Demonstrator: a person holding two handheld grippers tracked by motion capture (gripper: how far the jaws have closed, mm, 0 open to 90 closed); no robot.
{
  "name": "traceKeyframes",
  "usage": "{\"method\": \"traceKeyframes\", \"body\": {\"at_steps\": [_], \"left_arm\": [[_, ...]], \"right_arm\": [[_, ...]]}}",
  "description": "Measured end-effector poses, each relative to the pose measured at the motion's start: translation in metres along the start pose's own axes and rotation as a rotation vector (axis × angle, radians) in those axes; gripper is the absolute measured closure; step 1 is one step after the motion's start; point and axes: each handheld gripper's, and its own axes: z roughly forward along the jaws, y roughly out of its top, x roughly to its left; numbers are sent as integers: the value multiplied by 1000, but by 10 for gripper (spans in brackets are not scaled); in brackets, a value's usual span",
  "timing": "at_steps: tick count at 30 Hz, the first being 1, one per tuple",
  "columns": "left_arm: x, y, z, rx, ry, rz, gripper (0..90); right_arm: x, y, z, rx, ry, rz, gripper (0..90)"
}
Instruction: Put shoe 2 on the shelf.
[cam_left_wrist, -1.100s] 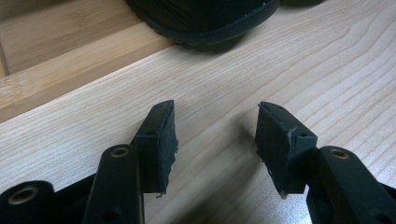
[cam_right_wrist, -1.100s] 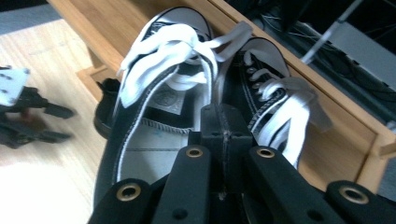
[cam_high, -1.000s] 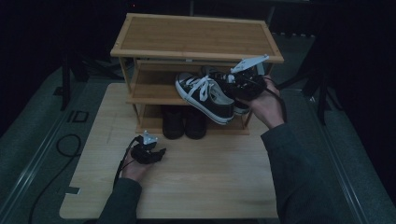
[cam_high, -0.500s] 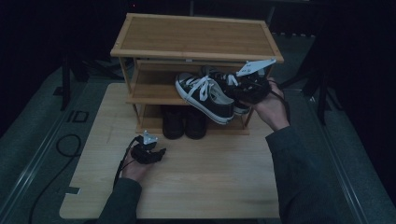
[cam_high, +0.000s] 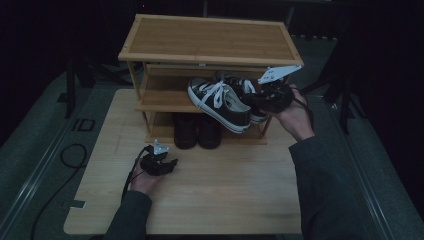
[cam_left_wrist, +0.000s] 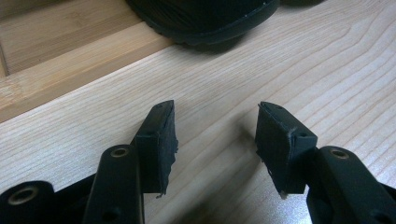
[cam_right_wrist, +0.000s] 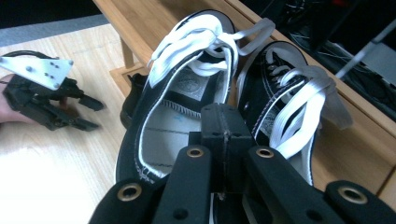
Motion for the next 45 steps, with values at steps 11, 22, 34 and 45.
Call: {"method": "traceKeyframes", "body": {"at_steps": [11, 22, 34, 45], "left_arm": [[-3, 6, -1, 40, 24, -4, 499], [-8, 33, -27, -24, -1, -2, 529], [-10, 75, -56, -94, -53, 21, 744], [-4, 106, -72, -121, -7, 28, 876]], "right_arm": [[-6, -8, -9, -37, 53, 17, 900], [-10, -18, -21, -60, 70, 25, 900], [-9, -32, -30, -48, 77, 17, 900], [-5, -48, -33, -31, 91, 11, 900]]}}
